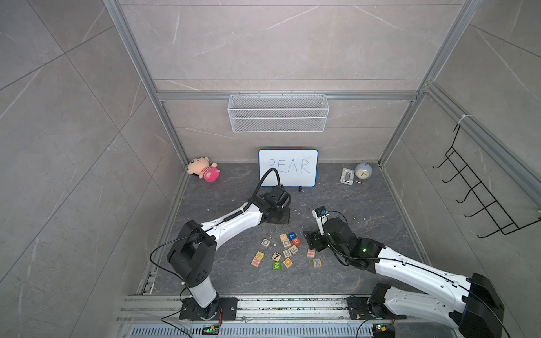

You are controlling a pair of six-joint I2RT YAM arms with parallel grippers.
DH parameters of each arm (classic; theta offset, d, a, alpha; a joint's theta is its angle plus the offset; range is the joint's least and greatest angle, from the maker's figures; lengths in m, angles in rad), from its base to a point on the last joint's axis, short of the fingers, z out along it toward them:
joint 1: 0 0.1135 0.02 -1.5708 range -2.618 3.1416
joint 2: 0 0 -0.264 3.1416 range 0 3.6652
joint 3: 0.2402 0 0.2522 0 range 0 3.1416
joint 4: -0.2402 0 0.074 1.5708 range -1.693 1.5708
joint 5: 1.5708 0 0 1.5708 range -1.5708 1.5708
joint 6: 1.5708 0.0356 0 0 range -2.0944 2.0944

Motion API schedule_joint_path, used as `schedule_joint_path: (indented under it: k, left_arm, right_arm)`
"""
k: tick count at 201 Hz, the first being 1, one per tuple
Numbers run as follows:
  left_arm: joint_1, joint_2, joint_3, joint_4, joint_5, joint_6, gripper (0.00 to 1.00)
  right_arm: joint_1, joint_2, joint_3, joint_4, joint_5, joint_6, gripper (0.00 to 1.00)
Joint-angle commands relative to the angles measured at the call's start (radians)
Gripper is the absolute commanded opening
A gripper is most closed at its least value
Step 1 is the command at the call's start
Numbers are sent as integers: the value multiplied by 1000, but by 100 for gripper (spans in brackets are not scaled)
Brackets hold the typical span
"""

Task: Spell the uppercase word “pear” with letter blocks
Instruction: Pick up the letter block from the center of the board, then place the letter block at the center of the board.

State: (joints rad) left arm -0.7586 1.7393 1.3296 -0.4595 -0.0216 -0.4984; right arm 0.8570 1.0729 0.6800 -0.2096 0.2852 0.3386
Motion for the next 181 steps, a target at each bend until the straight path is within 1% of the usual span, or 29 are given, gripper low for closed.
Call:
schedule_joint_path:
  k: [1,12,29,49,62,85,103,114,152,181]
  left_arm:
    - [-6,115,105,199,29,-22,0]
    - [3,180,147,273,60,-32,0]
    - [20,281,217,331,90,-56,0]
    - [22,396,343,264,70,-61,0]
    - [21,434,371,250,66,-81,0]
    - [25,431,298,295,40,-129,0]
    - [31,389,202,390,47,-143,0]
    - [38,367,157,418,48,-144,0]
    - [47,367,121,439,86,-128,0]
    - [50,361,84,453,60,-132,0]
  right_arm:
    - [-11,20,53,-54,138,81,83]
    - [-18,29,59,-57,137,99,84]
    - [-26,27,65,-51,123,108,84]
    - [-30,9,77,-65,121,104,84]
    - [-30,-12,85,-84,124,95,84]
    - [-36,-47,86,-117,142,82,84]
    - [-45,-62,80,-128,136,72,84]
    - [-55,-61,76,-127,118,64,84]
    - [-74,-19,91,-113,68,56,84]
    - [-76,12,114,-107,51,53,84]
